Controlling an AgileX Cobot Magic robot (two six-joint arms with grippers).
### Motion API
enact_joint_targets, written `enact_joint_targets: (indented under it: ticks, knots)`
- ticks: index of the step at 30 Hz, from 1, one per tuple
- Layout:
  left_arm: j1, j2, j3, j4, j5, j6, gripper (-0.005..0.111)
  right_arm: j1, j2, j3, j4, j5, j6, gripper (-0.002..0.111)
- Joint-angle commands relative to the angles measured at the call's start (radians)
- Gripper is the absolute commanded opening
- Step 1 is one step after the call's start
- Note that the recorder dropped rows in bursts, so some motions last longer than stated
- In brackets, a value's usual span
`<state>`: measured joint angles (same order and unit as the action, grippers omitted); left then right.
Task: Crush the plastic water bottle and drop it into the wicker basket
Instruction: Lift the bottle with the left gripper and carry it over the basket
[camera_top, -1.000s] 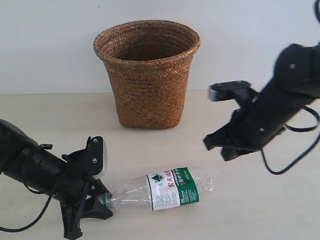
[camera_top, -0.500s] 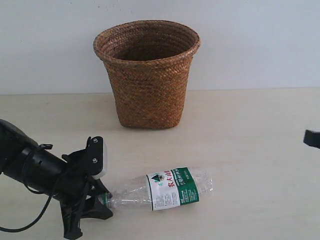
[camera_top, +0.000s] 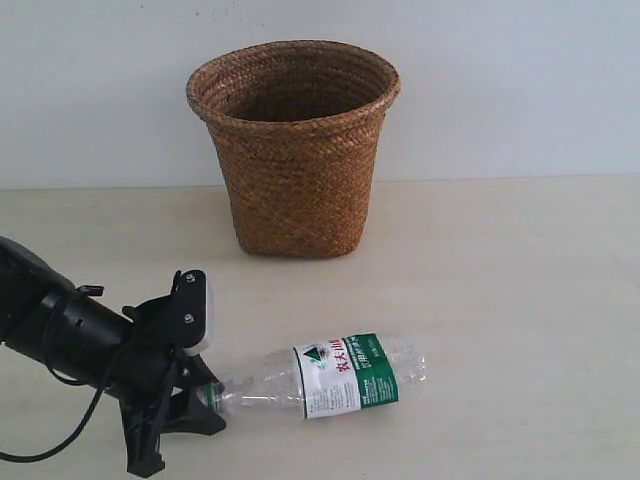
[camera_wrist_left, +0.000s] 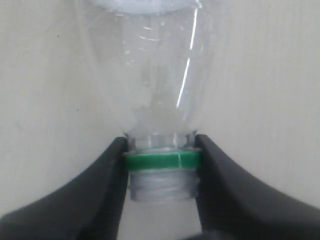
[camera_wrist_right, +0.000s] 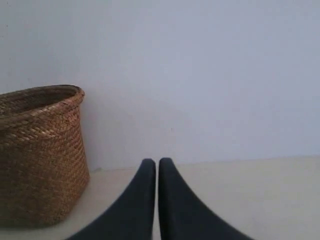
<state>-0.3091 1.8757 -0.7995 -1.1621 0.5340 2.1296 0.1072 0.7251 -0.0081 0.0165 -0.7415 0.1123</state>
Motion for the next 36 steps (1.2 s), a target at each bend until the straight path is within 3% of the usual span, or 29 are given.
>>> enact_joint_targets:
  ticks: [1, 14, 20, 24, 30, 36]
  knots:
    - [-0.003, -0.053, -0.001, -0.008, 0.015, -0.044, 0.004, -0.005, -0.123, 0.008, -0.017, 0.134, 0.024, 0.0]
    - [-0.003, -0.192, -0.001, -0.008, 0.028, -0.302, 0.004, -0.005, -0.397, 0.008, -0.017, 0.525, 0.091, 0.0]
    - [-0.003, -0.308, -0.001, -0.036, 0.179, -0.361, 0.004, -0.005, -0.402, 0.008, -0.003, 0.676, 0.118, 0.0]
    - [-0.003, -0.405, -0.001, -0.112, 0.269, -0.365, 0.004, -0.005, -0.402, 0.008, 0.0, 0.705, 0.125, 0.0]
    - [-0.003, -0.573, -0.001, -0.317, 0.261, -0.402, 0.004, -0.005, -0.402, 0.008, 0.0, 0.703, 0.144, 0.0]
    - [-0.003, -0.681, -0.013, -0.582, 0.032, -0.356, 0.004, -0.005, -0.402, 0.008, 0.0, 0.7, 0.152, 0.0]
